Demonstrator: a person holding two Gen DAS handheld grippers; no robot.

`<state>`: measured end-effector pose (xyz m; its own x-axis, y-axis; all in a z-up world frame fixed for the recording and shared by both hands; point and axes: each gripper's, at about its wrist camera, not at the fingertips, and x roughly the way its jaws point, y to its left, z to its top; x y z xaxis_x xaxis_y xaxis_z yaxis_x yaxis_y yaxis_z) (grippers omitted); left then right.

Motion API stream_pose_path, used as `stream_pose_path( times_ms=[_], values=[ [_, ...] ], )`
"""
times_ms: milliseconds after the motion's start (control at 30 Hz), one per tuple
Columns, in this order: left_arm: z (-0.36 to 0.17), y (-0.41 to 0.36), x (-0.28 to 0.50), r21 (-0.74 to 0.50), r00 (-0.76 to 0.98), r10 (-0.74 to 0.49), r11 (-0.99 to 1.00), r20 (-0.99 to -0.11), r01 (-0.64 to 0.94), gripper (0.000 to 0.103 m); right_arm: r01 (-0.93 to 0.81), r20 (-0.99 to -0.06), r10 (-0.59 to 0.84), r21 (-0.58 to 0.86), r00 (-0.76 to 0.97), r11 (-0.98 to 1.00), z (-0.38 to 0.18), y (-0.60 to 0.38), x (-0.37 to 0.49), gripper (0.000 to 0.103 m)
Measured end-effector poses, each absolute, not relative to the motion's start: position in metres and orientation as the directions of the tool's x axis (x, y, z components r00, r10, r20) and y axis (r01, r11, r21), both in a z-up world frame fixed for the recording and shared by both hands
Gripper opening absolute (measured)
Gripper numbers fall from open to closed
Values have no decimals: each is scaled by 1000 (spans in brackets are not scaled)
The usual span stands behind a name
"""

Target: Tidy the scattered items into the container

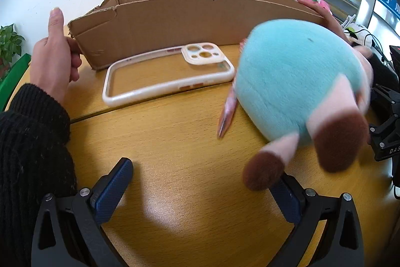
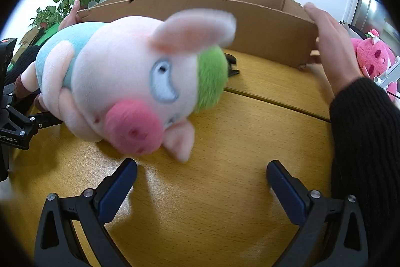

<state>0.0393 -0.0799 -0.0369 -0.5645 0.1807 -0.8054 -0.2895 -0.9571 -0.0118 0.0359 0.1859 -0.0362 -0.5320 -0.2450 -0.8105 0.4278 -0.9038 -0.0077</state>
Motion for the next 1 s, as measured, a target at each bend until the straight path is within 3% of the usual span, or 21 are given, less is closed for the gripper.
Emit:
stream_pose_path(
  times_ms=[567, 1000],
  values=[
    [-37, -79, 65, -9, -587, 90, -990, -805, -139, 103, 477, -811, -274, -7, -517, -879, -36, 192, 28, 103],
    [-37, -82, 67, -12, -586, 90, -991, -805, -135, 103, 478, -810, -275, -7, -517, -878, -37, 193, 30, 103]
  ],
)
